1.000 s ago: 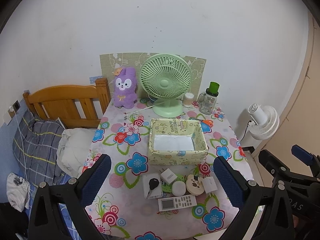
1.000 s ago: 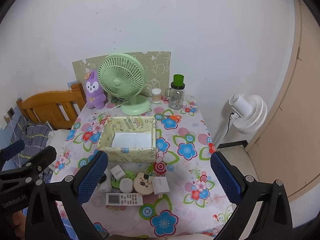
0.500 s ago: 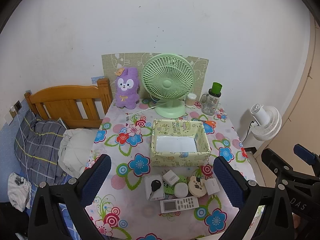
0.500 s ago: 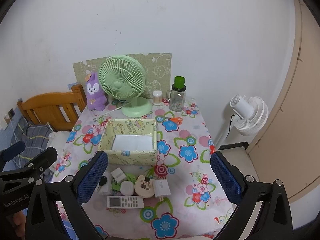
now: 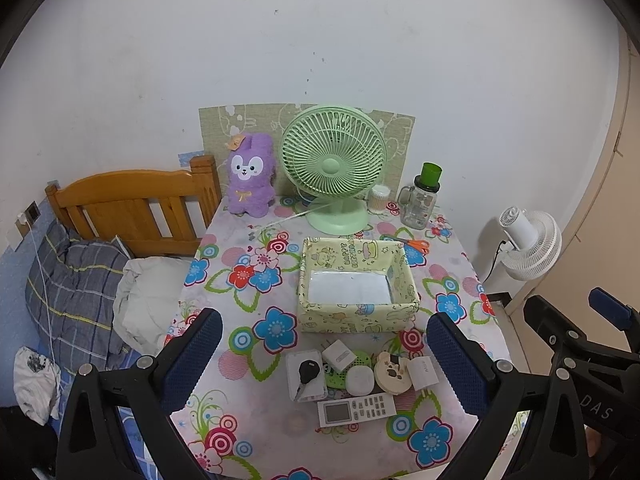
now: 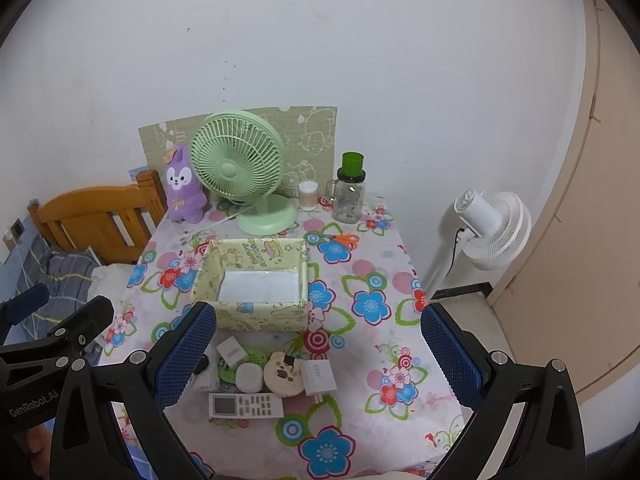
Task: Organize rigid objects
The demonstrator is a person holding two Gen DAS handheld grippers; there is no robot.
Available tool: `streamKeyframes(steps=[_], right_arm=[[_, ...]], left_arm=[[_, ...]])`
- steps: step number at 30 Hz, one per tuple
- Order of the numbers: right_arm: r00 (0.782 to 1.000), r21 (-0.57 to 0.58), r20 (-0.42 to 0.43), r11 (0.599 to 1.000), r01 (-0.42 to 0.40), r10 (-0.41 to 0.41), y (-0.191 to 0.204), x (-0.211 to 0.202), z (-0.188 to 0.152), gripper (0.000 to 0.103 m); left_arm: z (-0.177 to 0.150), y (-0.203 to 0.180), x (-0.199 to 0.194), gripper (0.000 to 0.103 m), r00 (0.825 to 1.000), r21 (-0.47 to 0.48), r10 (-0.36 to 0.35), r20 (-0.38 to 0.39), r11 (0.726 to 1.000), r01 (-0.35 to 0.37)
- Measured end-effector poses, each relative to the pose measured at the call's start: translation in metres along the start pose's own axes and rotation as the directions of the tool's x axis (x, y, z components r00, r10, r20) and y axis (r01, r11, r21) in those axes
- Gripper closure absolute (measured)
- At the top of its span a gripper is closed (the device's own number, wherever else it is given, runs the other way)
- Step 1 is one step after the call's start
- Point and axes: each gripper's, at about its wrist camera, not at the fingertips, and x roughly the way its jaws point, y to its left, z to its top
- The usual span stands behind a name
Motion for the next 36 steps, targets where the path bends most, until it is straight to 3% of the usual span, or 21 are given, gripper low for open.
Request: streamKeyframes(steps=[13, 36], right_arm=[[1.000, -0.015, -0.025, 1.000, 0.006, -0.007, 0.007, 0.017, -0.002, 0.000], [0.987, 0.013, -0.160, 1.000, -0.009, 0.011, 0.009, 0.097, -0.044, 0.000]], left_arm=[[-0.006, 0.001, 0.015, 0.000, 0.999, 0.021, 0.018, -0.028, 1.000, -0.017], [-0.040, 0.024, 0.094, 0.000, 0.994, 0.087, 0.056, -0.091, 0.995, -0.048]])
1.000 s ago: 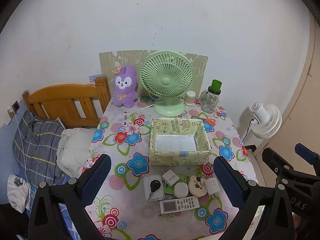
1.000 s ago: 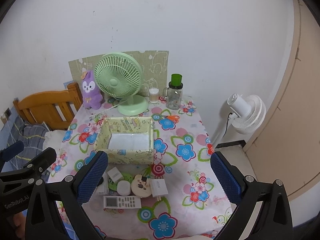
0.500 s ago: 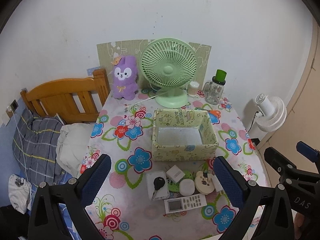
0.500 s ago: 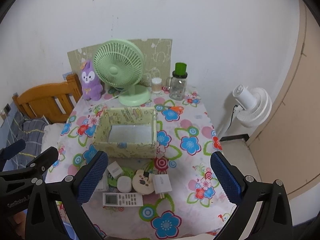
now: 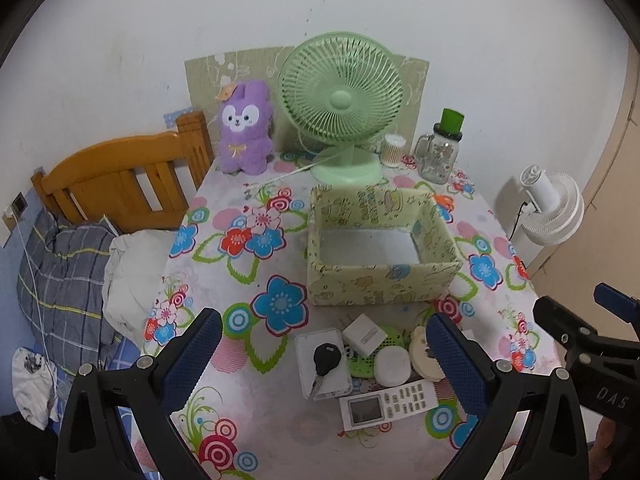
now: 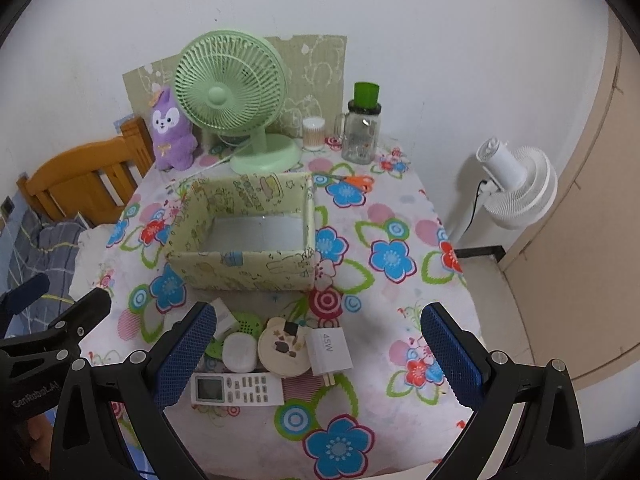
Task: Organize rigid objects
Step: 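Grasp the white charger with the right gripper while the left gripper grasps the black car key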
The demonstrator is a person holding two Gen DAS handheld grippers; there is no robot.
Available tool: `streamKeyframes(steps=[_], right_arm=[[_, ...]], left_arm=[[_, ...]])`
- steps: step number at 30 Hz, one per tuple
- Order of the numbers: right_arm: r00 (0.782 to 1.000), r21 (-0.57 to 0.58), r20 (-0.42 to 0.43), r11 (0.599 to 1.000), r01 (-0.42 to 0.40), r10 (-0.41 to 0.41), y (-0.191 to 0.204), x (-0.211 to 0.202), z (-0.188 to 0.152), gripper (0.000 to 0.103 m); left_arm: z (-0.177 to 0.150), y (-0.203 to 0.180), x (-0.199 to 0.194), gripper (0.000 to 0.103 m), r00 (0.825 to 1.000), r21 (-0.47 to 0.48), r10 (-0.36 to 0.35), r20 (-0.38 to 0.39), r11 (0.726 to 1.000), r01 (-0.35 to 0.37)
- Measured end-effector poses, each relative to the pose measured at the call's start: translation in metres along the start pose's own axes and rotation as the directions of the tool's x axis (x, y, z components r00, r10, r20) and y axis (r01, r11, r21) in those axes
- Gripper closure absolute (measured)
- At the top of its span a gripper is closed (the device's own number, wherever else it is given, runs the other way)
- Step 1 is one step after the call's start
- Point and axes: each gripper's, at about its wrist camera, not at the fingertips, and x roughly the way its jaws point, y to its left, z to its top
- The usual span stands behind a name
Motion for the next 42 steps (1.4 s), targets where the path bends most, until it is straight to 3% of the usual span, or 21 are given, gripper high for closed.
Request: streamKeyframes(steps=[11, 17, 23, 33, 42], right_arm=[[0.998, 0.024, -0.052, 1.000, 0.017, -0.016, 0.003, 0.045, -0.020, 0.000], [0.998, 0.016, -0.059, 1.000, 0.023, -0.022, 0.007, 0.062, -0.027, 0.000], [0.997, 0.038, -0.075, 0.999, 0.031, -0.028, 0.006, 0.088, -0.034, 0.000], [0.990, 0.039, -0.129, 0.997, 0.068, -0.062, -0.004, 0.130, -0.054, 0.000], [0.985, 0.049, -0.158, 0.996, 0.073, -0.065, -0.012, 0.150, -0.068, 0.000]], left_arm=[[-0.023, 0.010, 0.050, 0.004, 0.998, -0.012, 0.013, -0.067, 1.000, -0.014], [-0.023, 0.010, 0.070, 0.005, 0.998, 0.013, 0.010, -0.055, 1.000, -0.009], [-0.031, 0.008, 0.095, 0.007, 0.996, -0.007, -0.002, -0.090, 1.000, 0.002], [-0.056, 0.012, 0.132, 0.019, 0.989, -0.022, 0.010, -0.149, 1.000, -0.013], [-0.071, 0.003, 0.142, 0.032, 0.988, 0.011, 0.003, -0.154, 1.000, -0.001]])
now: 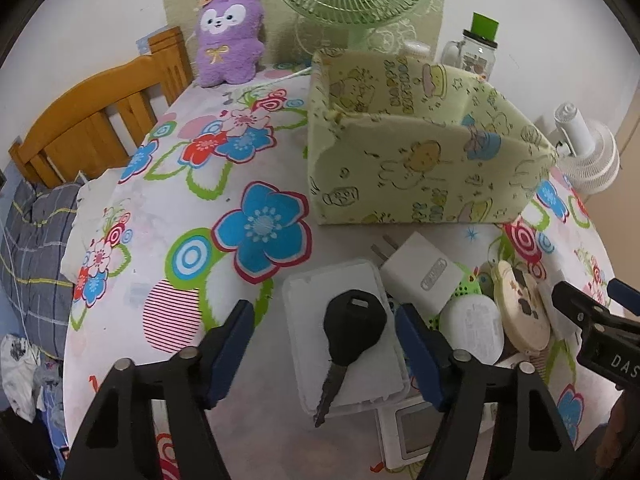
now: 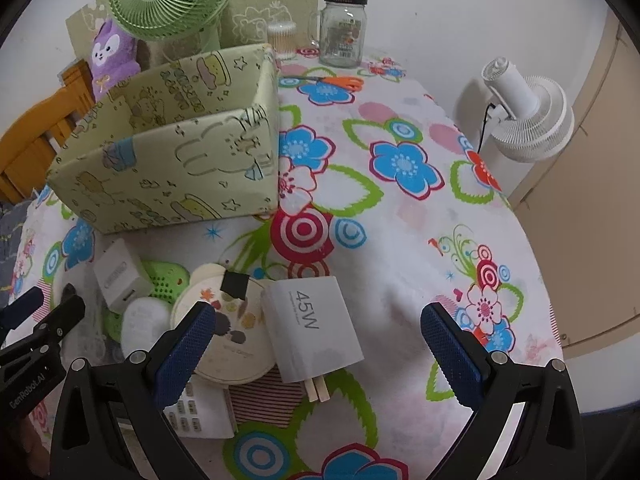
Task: Organize rigid objects
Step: 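Grasp the white charger with the right gripper while the left gripper grasps the black car key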
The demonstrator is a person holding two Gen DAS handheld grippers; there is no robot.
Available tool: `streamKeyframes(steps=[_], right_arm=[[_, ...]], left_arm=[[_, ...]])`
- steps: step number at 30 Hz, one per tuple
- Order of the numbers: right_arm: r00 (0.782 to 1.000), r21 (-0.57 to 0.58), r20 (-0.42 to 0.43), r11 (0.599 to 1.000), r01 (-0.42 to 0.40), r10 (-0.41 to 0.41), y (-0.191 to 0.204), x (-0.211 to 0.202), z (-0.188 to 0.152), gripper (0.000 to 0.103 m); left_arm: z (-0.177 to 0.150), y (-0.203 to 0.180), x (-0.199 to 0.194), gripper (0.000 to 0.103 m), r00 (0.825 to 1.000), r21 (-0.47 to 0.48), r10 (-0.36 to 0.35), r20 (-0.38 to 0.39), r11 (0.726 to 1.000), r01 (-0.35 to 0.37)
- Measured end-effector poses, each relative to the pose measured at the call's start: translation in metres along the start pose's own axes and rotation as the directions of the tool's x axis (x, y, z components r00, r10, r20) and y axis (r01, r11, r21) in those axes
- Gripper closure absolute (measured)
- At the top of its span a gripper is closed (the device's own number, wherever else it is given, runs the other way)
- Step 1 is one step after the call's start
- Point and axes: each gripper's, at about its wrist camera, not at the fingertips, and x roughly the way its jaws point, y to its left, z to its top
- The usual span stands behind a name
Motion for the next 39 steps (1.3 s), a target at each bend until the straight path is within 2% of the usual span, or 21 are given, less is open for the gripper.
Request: streamKeyframes(steps=[4, 7, 9, 12, 18, 25, 27, 31, 34, 39], right_arm=[[1.000, 0.015, -0.002, 1.000, 0.002, -0.002, -0.004, 0.006, -0.002, 0.000], [1.000, 0.024, -0.009, 1.000, -0.002, 0.003, -0.007, 0.011, -0.004, 0.000], [1.000, 0.023, -0.011, 1.000, -0.003, 0.003, -0.008, 0.014, -0.005, 0.000], [1.000, 0.024, -0.015, 1.000, -0.002, 0.002, -0.010, 0.019, -0.005, 0.000], [1.000, 0.032, -0.029, 0.999, -0.009, 0.010, -0.013, 0.027, -0.006, 0.000], [0.999, 0.053, -0.033, 0.998, -0.031, 0.033, -0.020, 0.036, -0.004, 0.000], [0.998, 0.065, -0.031, 0.996, -0.055, 0.057, -0.023, 0.039, -0.003, 0.004], [0.992, 0.089, -0.022, 0.988, -0.125, 0.127, -0.022, 0.038, -0.004, 0.024], [0.985, 0.078, -0.012, 0.982, -0.171, 0.173, -0.015, 0.035, -0.003, 0.044], [0.989, 0.030, 0.003, 0.989, -0.148, 0.148, -0.004, 0.029, -0.003, 0.046]], left_arm=[[0.000, -0.002, -0.001, 0.044, 1.000, -0.003, 0.001, 0.030, 1.000, -0.001], [-0.001, -0.001, -0.001, 0.055, 0.999, -0.027, -0.025, 0.031, 0.999, 0.025], [-0.001, -0.002, -0.001, 0.057, 0.999, -0.037, -0.031, 0.034, 0.999, 0.032], [-0.001, -0.005, 0.002, 0.069, 0.999, -0.032, -0.029, 0.021, 0.999, 0.030], [0.001, -0.009, 0.003, 0.070, 0.999, -0.035, -0.026, 0.023, 0.999, 0.027], [0.002, -0.024, 0.005, 0.070, 0.999, 0.005, -0.031, 0.022, 1.000, 0.031], [0.003, -0.028, 0.006, 0.070, 0.999, 0.011, -0.032, 0.023, 0.999, 0.032], [0.006, -0.032, 0.009, 0.070, 0.999, 0.011, -0.027, 0.020, 1.000, 0.027], [0.007, -0.033, 0.009, 0.070, 1.000, 0.005, -0.025, 0.018, 1.000, 0.025], [0.008, -0.036, 0.008, 0.070, 0.999, 0.004, -0.026, 0.020, 1.000, 0.026]])
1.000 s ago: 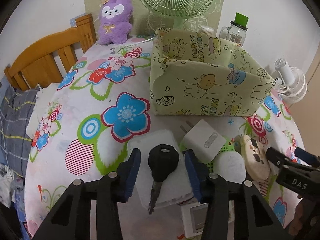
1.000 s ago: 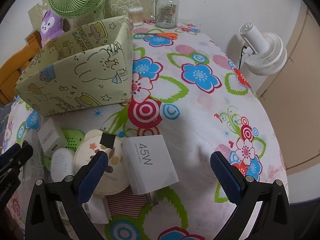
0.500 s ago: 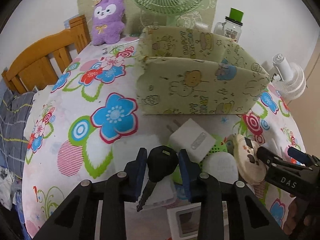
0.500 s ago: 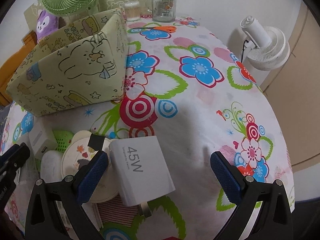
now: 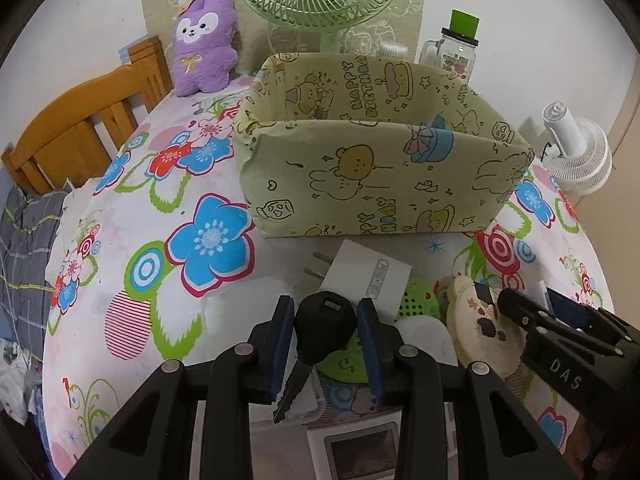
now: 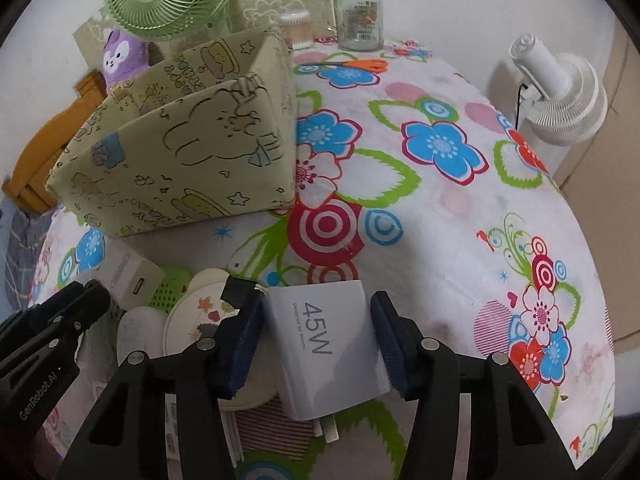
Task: Organize rigid objects
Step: 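Grasp the white charger with the right gripper while the left gripper grasps the black car key, then lift and carry the charger with the right gripper while the left carries the key over the box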
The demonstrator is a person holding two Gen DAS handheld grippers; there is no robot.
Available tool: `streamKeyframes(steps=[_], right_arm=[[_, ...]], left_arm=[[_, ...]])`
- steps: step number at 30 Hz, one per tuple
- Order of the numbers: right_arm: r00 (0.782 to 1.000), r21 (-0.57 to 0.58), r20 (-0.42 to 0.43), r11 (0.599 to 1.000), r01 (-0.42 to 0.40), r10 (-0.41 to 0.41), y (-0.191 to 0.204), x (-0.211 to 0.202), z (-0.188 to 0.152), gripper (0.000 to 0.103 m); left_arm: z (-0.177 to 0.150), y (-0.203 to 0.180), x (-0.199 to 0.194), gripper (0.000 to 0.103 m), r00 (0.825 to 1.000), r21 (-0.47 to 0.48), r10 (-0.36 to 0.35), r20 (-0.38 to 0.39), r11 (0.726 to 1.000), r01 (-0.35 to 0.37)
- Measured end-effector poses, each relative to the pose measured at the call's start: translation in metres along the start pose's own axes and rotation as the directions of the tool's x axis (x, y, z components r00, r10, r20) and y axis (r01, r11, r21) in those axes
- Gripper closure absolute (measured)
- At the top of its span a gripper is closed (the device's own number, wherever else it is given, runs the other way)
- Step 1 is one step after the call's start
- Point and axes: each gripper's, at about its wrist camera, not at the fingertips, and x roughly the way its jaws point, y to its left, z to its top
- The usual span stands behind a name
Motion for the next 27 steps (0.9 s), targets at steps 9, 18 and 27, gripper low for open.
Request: streamKeyframes(steps=[9, 18, 27], right_arm=[[0.998, -0.023, 0.057, 1.000, 0.006, -0.004, 0.011, -0.020, 0.010, 0.047], [0.997, -0.018, 0.076, 1.000, 0.005, -0.004, 0.018, -0.035, 0.019, 0.050], [0.994, -0.024, 0.111, 1.000, 0.011, -0.008, 0.030, -0.056, 0.032, 0.050]], left_arm=[[0.006, -0.001, -0.009, 0.070, 1.000, -0.007, -0.009, 0.012, 1.000, 0.009], [0.012, 0.002, -0.022, 0.070, 0.999, -0.022, -0.018, 0.031, 1.000, 0.018], [0.024, 0.000, -0.040, 0.070, 0.998, -0.025, -0.038, 0.057, 0.999, 0.039]])
